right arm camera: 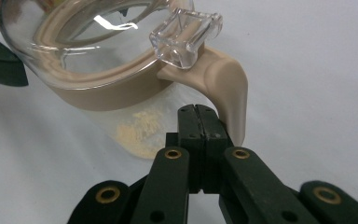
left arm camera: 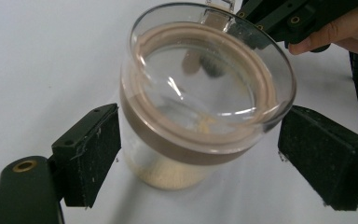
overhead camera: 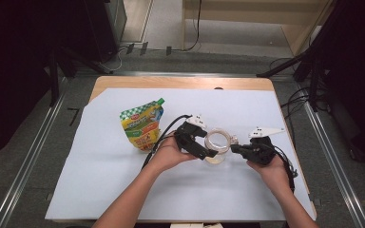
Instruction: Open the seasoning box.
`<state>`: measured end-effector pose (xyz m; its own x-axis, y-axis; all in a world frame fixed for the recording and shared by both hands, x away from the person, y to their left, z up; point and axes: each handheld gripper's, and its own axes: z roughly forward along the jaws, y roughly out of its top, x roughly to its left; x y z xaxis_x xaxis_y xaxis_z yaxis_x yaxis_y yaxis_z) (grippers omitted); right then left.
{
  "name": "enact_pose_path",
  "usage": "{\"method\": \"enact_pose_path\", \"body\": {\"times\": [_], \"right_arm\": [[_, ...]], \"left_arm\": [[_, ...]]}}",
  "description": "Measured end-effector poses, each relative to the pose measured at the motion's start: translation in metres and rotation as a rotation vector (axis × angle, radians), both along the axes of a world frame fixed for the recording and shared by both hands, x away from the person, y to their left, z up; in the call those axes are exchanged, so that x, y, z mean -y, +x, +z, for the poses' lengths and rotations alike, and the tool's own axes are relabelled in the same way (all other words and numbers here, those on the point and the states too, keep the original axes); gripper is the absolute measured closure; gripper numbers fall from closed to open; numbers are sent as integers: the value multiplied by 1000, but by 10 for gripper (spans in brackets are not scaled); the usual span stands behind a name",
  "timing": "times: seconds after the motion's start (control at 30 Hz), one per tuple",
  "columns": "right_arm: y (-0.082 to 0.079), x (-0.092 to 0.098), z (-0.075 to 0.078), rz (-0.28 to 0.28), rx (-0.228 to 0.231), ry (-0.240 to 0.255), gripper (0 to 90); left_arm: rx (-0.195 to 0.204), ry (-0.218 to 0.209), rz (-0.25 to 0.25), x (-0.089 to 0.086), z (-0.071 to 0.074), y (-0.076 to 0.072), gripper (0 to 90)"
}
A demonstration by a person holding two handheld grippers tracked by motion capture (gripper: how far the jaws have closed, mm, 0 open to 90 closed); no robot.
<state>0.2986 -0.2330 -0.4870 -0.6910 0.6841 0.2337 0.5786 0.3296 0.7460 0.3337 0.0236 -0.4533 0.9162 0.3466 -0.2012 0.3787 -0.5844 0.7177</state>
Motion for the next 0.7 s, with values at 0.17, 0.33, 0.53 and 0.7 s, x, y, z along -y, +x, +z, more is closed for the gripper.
{"method": "enact_pose_path", "body": {"times": [0.17, 0.33, 0.53, 0.7], "right_arm": [[0, -2, -1, -3, -6, 4, 900], [-1, -6, -3, -16, -7, -24, 900], [-3, -7, -4, -29, 7, -23, 900], [-3, -7, -4, -31, 8, -24, 900]], "left_arm": [[27, -3, 3, 6, -1, -1, 119], [105, -10, -5, 11, -3, -3, 110], [115, -19, -19, 12, -6, -2, 105], [115, -2, -9, 14, -4, -3, 105]]}}
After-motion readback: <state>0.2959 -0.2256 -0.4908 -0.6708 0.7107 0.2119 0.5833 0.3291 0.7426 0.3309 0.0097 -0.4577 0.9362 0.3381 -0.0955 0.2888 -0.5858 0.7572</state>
